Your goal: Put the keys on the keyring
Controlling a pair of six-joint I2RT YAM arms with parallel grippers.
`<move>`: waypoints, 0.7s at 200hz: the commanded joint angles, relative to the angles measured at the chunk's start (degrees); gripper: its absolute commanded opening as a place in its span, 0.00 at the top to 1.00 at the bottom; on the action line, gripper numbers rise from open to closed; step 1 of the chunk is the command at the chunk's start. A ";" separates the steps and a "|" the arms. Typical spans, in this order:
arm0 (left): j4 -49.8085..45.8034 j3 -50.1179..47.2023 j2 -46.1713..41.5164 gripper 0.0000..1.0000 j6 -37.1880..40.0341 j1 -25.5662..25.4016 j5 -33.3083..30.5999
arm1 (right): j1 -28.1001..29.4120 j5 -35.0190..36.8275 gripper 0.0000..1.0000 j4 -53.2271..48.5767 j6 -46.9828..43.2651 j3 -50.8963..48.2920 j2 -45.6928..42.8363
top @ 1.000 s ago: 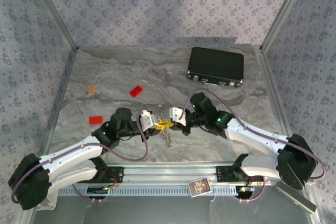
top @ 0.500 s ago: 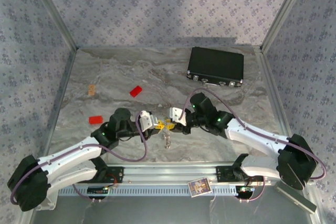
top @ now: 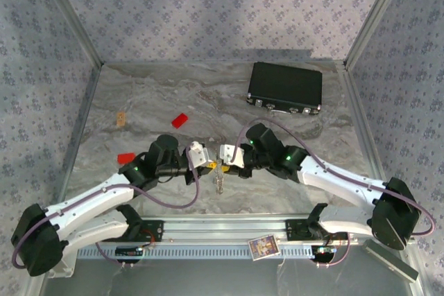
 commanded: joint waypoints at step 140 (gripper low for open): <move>-3.82 3.87 0.50 1.00 4.47 -0.94 1.50 | -0.46 -5.07 0.96 5.99 2.71 -0.97 1.18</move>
